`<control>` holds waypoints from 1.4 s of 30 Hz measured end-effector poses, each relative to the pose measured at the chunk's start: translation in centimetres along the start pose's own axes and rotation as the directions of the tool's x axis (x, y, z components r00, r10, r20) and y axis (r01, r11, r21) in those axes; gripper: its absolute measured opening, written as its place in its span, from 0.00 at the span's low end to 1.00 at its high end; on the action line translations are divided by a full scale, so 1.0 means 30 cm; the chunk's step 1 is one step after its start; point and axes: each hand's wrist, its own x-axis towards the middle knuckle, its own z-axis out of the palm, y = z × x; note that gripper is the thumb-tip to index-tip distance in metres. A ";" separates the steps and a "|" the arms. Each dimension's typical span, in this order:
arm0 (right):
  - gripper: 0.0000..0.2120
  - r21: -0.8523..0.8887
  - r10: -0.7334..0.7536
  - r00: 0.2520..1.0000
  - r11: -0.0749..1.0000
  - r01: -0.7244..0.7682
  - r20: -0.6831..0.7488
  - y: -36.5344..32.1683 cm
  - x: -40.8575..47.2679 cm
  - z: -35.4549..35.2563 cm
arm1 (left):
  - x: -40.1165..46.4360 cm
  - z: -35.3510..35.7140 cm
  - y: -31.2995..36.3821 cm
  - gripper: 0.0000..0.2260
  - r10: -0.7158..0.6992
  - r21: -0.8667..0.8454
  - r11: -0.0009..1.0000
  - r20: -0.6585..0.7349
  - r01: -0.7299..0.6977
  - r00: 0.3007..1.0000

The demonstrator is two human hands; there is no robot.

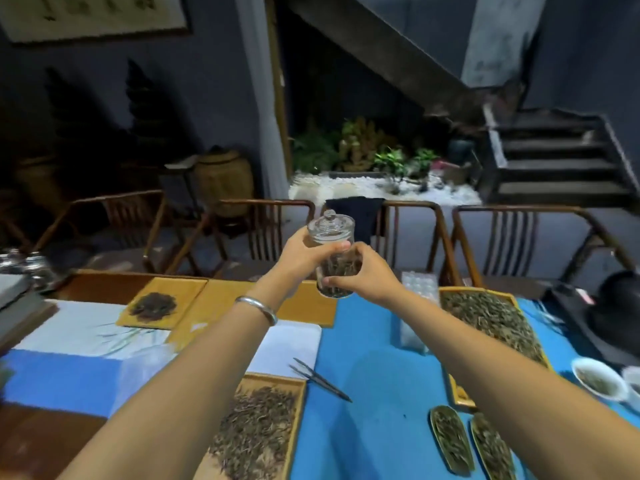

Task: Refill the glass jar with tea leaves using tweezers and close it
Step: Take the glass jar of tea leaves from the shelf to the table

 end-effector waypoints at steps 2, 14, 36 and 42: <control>0.34 -0.014 0.072 0.997 0.997 -0.072 -0.033 0.078 0.000 0.027 | 0.041 0.019 -0.086 0.29 -0.036 0.005 0.999 0.058 0.035 0.998; 0.37 0.021 0.368 0.927 0.930 -0.368 -0.075 0.501 -0.205 0.237 | 0.003 0.148 -0.600 0.27 -0.247 0.014 0.968 0.236 0.250 0.940; 0.38 -0.016 0.479 0.872 0.876 -0.483 -0.106 0.838 -0.553 0.422 | -0.245 0.265 -1.022 0.33 -0.311 0.003 0.941 0.395 0.338 0.864; 0.35 -0.099 0.396 0.918 0.912 -0.397 -0.031 0.889 -0.574 0.430 | -0.268 0.262 -1.043 0.36 -0.256 0.046 0.964 0.425 0.262 0.868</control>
